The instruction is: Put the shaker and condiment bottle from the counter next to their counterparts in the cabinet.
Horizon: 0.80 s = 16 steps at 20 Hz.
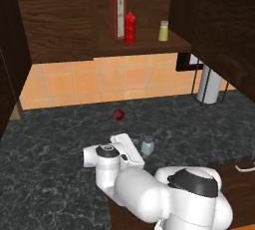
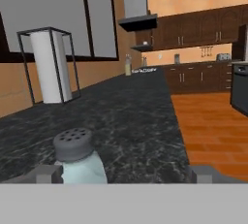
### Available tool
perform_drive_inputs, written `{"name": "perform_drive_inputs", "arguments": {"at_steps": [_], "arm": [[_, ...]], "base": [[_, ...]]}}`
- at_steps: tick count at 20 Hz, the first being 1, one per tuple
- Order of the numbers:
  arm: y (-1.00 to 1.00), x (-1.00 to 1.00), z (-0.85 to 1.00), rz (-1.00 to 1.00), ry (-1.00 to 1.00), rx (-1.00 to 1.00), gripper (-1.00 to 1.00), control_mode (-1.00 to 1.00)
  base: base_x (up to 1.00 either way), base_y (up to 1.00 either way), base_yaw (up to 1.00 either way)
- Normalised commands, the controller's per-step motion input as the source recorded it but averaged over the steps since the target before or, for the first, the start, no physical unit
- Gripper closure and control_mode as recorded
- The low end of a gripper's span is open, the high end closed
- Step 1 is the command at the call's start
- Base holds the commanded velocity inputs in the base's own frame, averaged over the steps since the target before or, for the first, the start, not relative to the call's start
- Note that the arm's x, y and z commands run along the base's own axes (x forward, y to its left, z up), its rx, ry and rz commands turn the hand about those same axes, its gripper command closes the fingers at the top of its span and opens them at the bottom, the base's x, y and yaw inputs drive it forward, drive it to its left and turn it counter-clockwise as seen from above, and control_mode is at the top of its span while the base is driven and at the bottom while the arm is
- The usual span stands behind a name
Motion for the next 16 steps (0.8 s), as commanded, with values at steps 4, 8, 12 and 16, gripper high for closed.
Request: {"name": "perform_drive_inputs", "arguments": {"at_steps": [4, 8, 12, 16], "arm": [[0.0, 0.14, -0.12, 0.0, 0.0, 0.0, -1.0, -1.0], [-0.02, 0.07, -0.06, 0.0, 0.0, 0.0, -1.0, -1.0], [-0.01, 0.2, -0.17, 0.0, 0.0, 0.0, -1.0, -1.0], [-0.07, 0.17, -0.22, 0.0, 0.0, 0.0, -1.0, -1.0]], "base": [[0.0, 0.0, 0.0], [0.0, 0.0, 0.0], [0.0, 0.0, 0.0], [0.0, 0.0, 0.0]]}}
